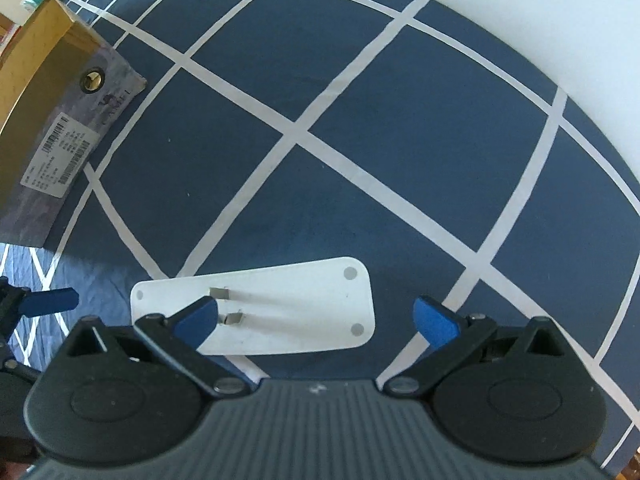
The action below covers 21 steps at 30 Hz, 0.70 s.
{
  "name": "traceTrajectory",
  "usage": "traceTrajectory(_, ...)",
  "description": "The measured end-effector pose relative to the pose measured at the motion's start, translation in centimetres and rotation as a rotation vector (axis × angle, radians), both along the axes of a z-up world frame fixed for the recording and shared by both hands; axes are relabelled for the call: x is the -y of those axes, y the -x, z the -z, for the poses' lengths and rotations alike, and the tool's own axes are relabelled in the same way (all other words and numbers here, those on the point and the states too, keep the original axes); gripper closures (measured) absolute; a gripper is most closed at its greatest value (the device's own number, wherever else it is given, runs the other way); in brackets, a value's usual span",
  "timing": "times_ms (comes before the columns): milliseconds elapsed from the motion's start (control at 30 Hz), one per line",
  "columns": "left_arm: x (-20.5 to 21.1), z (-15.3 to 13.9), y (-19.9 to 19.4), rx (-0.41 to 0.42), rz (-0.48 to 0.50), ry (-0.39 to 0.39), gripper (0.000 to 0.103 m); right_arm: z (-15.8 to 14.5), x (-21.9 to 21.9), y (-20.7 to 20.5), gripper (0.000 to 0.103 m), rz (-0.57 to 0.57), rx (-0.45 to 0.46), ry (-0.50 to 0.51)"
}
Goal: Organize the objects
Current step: 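Lower the right gripper and close it on the white plug adapter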
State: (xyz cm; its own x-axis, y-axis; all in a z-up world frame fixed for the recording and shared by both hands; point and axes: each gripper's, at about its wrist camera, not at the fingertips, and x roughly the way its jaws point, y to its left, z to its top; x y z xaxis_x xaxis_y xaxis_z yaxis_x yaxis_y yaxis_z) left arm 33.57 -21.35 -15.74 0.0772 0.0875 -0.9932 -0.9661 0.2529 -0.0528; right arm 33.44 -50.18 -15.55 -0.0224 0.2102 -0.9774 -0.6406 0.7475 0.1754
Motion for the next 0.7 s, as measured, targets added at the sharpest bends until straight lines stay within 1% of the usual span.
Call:
traceTrajectory(133, 0.0, 0.1, 0.0, 0.006, 0.004, 0.004, 0.0, -0.2, -0.4, -0.2, 0.0, -0.015, 0.002, 0.009)
traceTrajectory(267, 0.1, 0.0, 0.0, 0.007, 0.006, 0.005, 0.0, -0.5, -0.6, -0.1, 0.0, -0.015, -0.013, -0.009)
traceTrajectory(400, 0.2, 0.0, 0.1, 0.013, 0.002, 0.006, 0.0, 0.1, -1.0, -0.1, 0.0, -0.017, -0.017, 0.024)
traceTrajectory(500, 0.0, 0.2, 0.3, 0.017, -0.004, 0.008, 0.0, 0.5, -1.2, 0.0, 0.0, -0.04, -0.02, 0.034)
traceTrajectory(600, 0.0, 0.4, 0.4, 0.017, -0.012, 0.012, 0.0, 0.7, -1.3, 0.0, 0.006, -0.051, -0.031, 0.028)
traceTrajectory(633, 0.0, 0.4, 0.4, 0.019, -0.012, 0.012, 0.0, 0.7, -1.4, 0.1, 0.013, -0.058, -0.041, 0.021)
traceTrajectory(667, 0.0, 0.5, 0.4, 0.02, -0.012, 0.011, 0.0, 0.8, -1.4, 0.1, 0.015, -0.057, -0.049, 0.016)
traceTrajectory(700, 0.0, 0.5, 0.4, 0.021, -0.012, 0.01, 0.0, 0.7, -1.5, 0.2, 0.016, -0.057, -0.043, 0.02)
